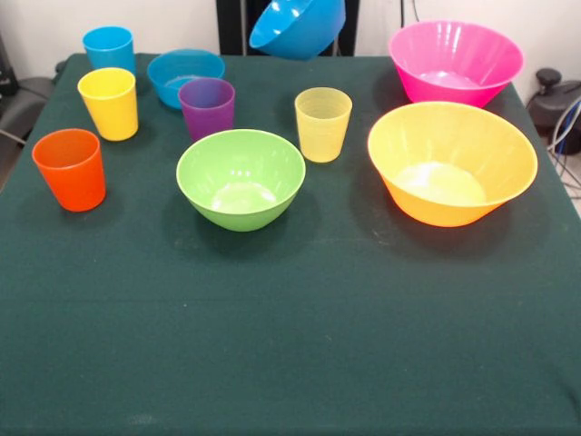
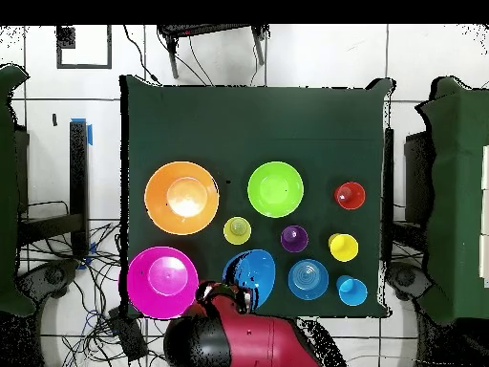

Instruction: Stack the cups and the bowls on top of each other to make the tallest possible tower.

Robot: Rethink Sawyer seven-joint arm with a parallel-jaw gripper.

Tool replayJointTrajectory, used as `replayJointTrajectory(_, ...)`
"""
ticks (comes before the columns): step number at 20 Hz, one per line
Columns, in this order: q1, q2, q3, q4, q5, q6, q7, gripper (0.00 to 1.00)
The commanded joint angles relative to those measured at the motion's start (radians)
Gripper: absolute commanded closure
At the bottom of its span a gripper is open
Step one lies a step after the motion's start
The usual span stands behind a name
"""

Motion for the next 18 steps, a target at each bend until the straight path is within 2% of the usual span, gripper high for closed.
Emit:
replayJointTrajectory(1,-0.031,-0.145,0.099,0.137,0.064,0.155,-0.017,1.0)
replayJointTrajectory(4,-0.057,-0.285,0.099,0.251,0.123,0.199,-0.086,1.0)
replayJointTrajectory(5,-0.072,-0.344,0.097,0.292,0.159,0.247,-0.132,1.0)
replayJointTrajectory(10,-0.07,-0.525,0.02,0.358,0.206,0.396,-0.251,1.0)
replayJointTrajectory(13,-0.052,-0.605,-0.038,0.37,0.206,0.476,-0.297,1.0)
replayJointTrajectory(18,-0.037,-0.631,-0.08,0.383,0.178,0.493,-0.319,1.0)
